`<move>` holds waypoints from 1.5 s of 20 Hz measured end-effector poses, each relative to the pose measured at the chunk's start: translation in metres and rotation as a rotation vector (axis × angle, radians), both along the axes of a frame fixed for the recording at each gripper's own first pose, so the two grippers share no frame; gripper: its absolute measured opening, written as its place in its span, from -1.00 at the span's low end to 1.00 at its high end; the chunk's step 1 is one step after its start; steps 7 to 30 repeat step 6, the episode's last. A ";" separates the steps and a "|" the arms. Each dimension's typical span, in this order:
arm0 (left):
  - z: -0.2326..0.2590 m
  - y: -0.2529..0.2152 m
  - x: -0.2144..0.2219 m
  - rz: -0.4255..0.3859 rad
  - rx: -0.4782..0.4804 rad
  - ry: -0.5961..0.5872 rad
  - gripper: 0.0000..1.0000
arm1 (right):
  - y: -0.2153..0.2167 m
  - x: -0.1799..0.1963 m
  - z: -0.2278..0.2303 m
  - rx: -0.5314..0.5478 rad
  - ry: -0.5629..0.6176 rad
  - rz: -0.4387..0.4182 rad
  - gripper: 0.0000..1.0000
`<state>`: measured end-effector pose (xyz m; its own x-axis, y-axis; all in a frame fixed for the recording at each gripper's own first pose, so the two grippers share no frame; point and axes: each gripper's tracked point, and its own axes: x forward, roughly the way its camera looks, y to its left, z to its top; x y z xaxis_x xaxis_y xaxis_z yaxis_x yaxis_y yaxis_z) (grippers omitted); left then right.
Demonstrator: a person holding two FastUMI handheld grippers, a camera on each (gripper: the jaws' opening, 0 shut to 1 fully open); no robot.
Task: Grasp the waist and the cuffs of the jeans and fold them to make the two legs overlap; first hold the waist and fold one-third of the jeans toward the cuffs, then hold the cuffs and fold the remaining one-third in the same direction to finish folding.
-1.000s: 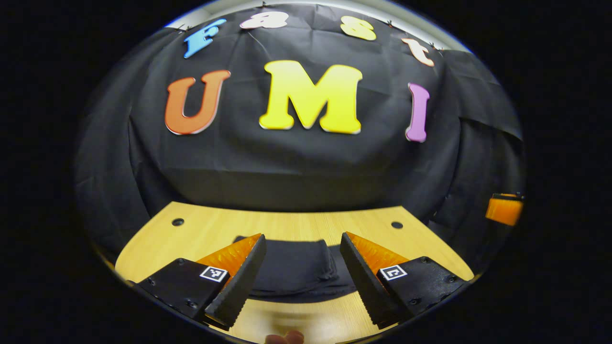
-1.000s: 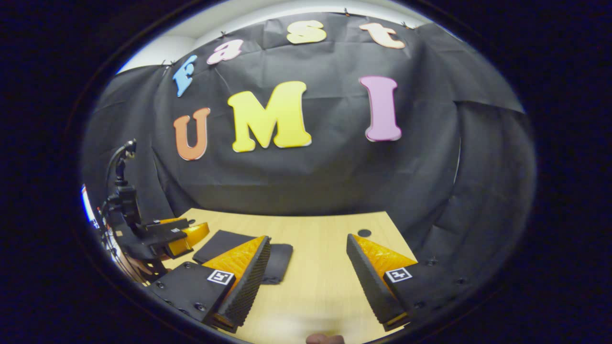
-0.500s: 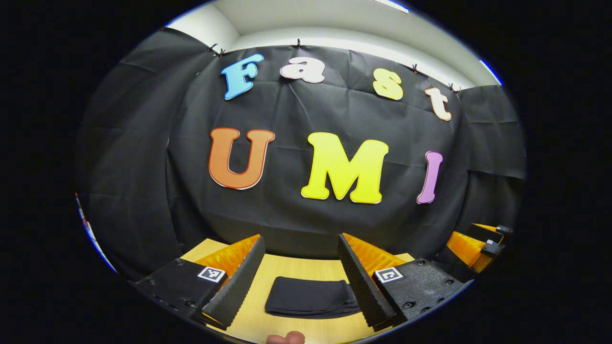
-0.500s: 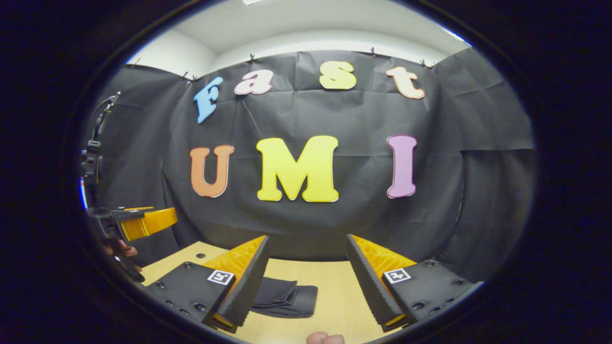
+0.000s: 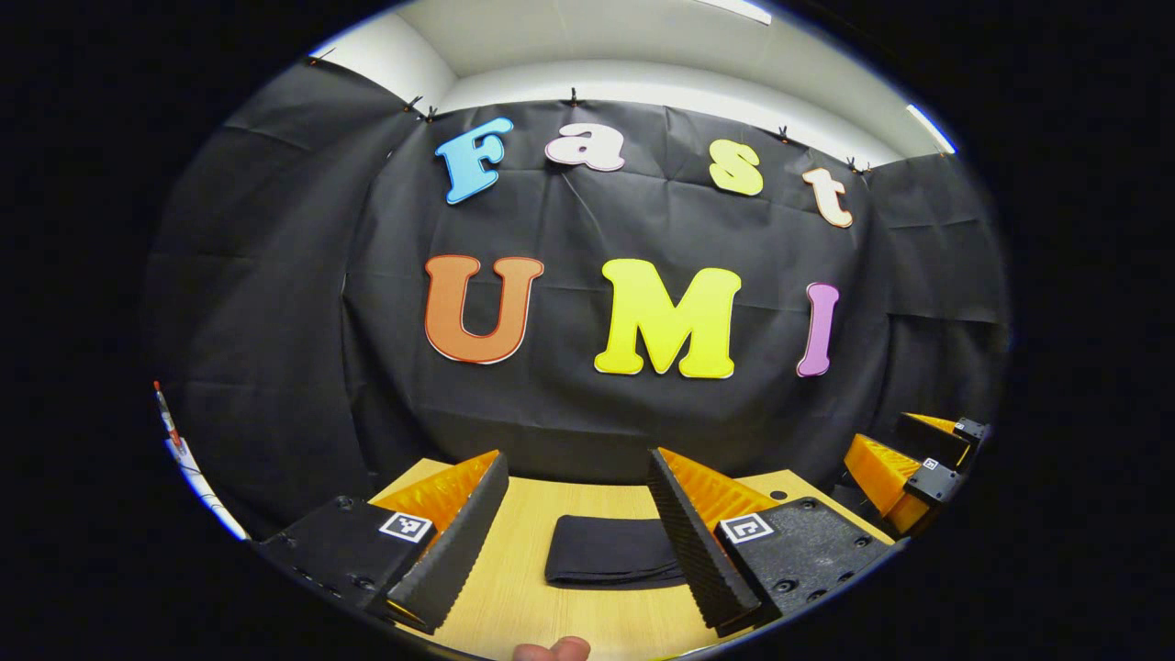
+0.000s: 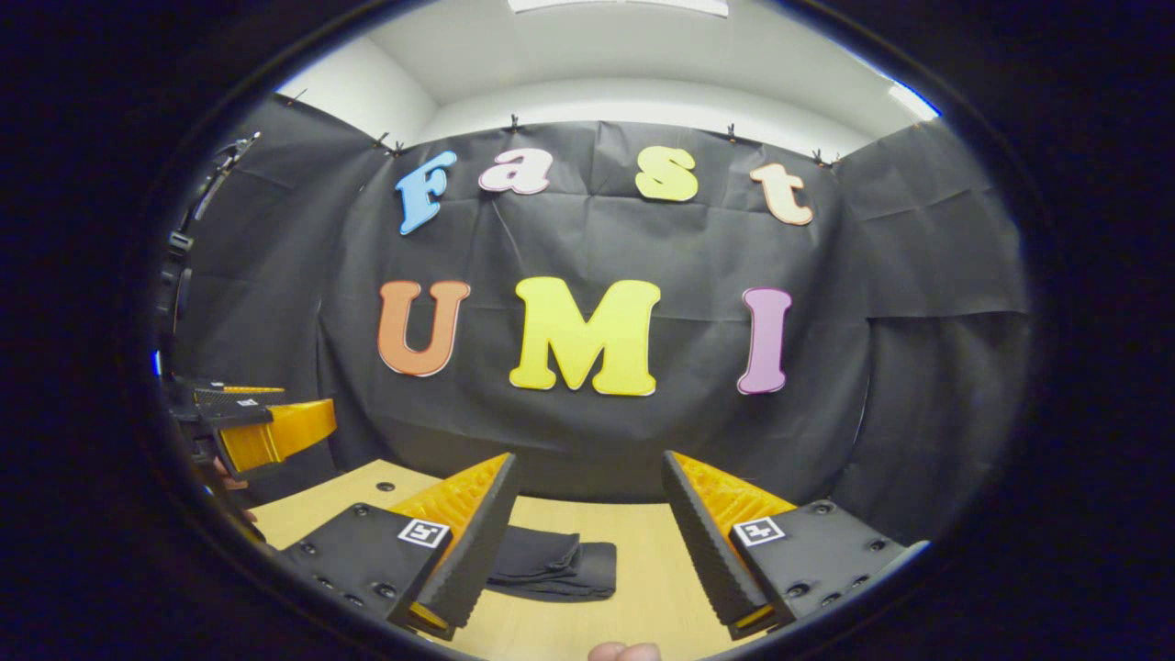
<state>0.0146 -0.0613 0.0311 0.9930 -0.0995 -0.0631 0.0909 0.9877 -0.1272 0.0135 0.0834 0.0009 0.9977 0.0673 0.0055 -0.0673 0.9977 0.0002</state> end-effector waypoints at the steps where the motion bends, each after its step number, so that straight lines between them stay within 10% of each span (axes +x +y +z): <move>1: 0.001 0.001 -0.001 0.005 -0.007 -0.003 0.96 | 0.004 -0.001 -0.001 -0.010 -0.001 0.007 0.87; 30: 0.003 0.004 -0.007 0.019 -0.015 -0.016 1.00 | 0.011 0.000 0.002 0.002 0.001 0.019 0.87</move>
